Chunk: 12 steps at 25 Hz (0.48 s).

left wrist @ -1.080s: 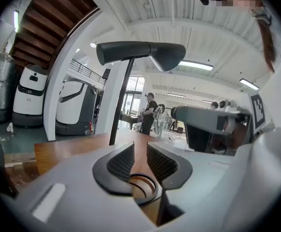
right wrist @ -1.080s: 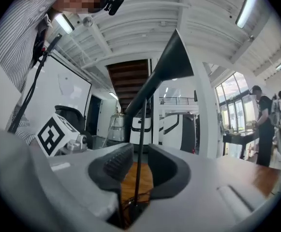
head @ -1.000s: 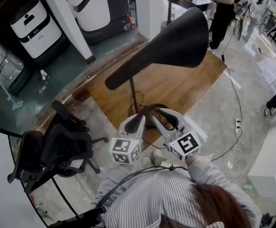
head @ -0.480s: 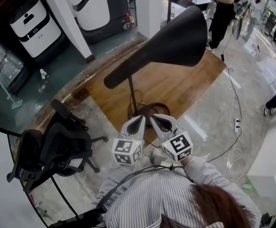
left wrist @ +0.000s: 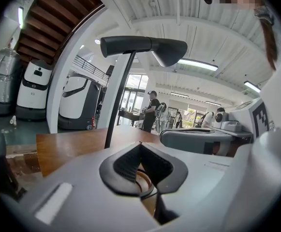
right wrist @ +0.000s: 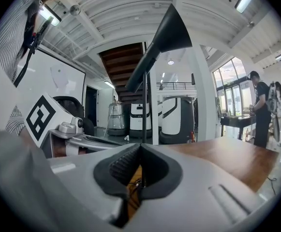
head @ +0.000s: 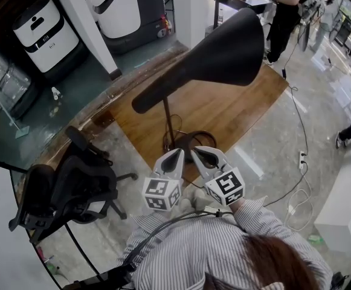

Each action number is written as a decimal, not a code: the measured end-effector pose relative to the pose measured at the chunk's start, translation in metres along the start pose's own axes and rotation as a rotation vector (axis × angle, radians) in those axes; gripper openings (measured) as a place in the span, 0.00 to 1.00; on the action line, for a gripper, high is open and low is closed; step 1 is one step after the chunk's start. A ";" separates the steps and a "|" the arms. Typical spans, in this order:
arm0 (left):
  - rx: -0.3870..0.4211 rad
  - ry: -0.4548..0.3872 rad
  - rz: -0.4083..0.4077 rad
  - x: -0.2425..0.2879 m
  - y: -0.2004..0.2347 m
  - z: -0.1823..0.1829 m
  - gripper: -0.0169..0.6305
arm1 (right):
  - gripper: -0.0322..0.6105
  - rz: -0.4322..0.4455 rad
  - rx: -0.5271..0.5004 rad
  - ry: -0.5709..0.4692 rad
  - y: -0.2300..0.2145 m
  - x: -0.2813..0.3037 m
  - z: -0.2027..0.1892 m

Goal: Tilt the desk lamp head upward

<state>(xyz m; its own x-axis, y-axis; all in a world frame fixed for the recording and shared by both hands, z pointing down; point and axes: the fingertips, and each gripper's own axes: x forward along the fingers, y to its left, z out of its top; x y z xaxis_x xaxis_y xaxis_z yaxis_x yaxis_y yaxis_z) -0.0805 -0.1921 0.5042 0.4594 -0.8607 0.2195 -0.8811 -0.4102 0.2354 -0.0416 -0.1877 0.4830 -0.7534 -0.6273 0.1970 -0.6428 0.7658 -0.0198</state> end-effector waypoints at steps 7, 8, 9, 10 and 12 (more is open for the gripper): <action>-0.006 -0.003 -0.007 0.004 -0.003 0.003 0.04 | 0.05 0.012 0.010 0.003 0.001 0.002 0.001; -0.006 -0.002 -0.008 0.004 -0.003 0.003 0.03 | 0.05 0.014 0.012 0.003 0.001 0.001 0.001; -0.006 0.000 -0.009 0.005 -0.004 0.003 0.03 | 0.05 0.014 0.013 0.002 0.001 0.001 0.002; -0.005 0.001 -0.010 0.005 -0.004 0.003 0.04 | 0.05 0.013 0.013 0.002 0.000 0.001 0.002; -0.012 0.001 -0.010 0.007 -0.004 0.003 0.04 | 0.05 0.012 0.013 0.000 -0.002 0.000 0.002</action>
<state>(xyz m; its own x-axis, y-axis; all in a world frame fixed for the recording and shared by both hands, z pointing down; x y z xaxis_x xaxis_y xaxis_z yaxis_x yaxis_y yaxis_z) -0.0744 -0.1974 0.5021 0.4685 -0.8561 0.2184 -0.8750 -0.4153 0.2488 -0.0412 -0.1893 0.4808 -0.7612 -0.6180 0.1963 -0.6353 0.7715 -0.0346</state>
